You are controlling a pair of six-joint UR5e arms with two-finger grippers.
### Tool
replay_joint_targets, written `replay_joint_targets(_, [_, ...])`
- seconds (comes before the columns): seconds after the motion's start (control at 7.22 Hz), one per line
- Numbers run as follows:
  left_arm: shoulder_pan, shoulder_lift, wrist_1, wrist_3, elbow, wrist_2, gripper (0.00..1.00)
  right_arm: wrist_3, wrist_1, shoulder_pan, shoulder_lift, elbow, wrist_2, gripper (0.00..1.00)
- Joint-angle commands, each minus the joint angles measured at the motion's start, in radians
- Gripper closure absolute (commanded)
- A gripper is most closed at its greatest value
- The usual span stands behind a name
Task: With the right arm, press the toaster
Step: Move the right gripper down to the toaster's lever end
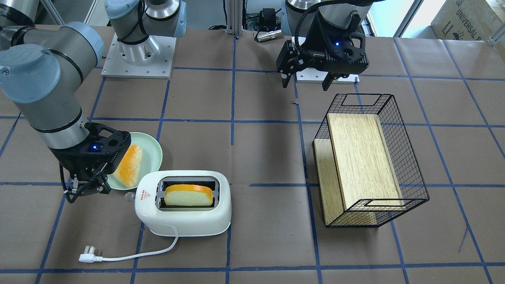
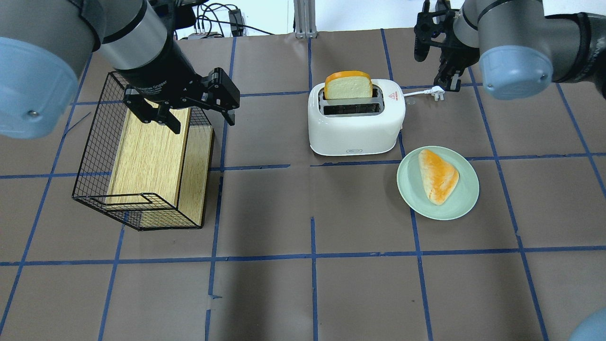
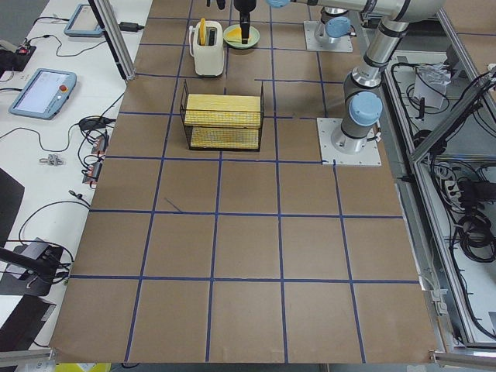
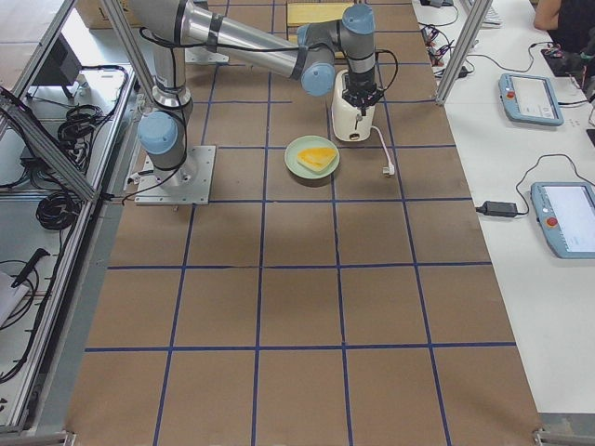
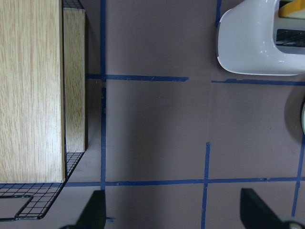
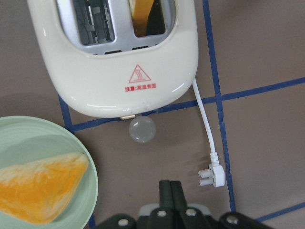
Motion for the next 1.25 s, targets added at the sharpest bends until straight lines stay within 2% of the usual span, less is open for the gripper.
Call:
replay_joint_targets(0.0, [0.000,0.000,0.000,0.000,0.000,0.000,0.00,-0.002,-0.014,0.006,0.033,0.001,0.066,0.88])
replay_joint_targets(0.14, [0.000,0.000,0.000,0.000,0.000,0.000,0.00,-0.005,-0.014,0.006,0.047,-0.001,0.092,0.87])
replay_joint_targets(1.11, [0.000,0.000,0.000,0.000,0.000,0.000,0.00,-0.073,-0.014,0.004,0.118,0.001,0.090,0.83])
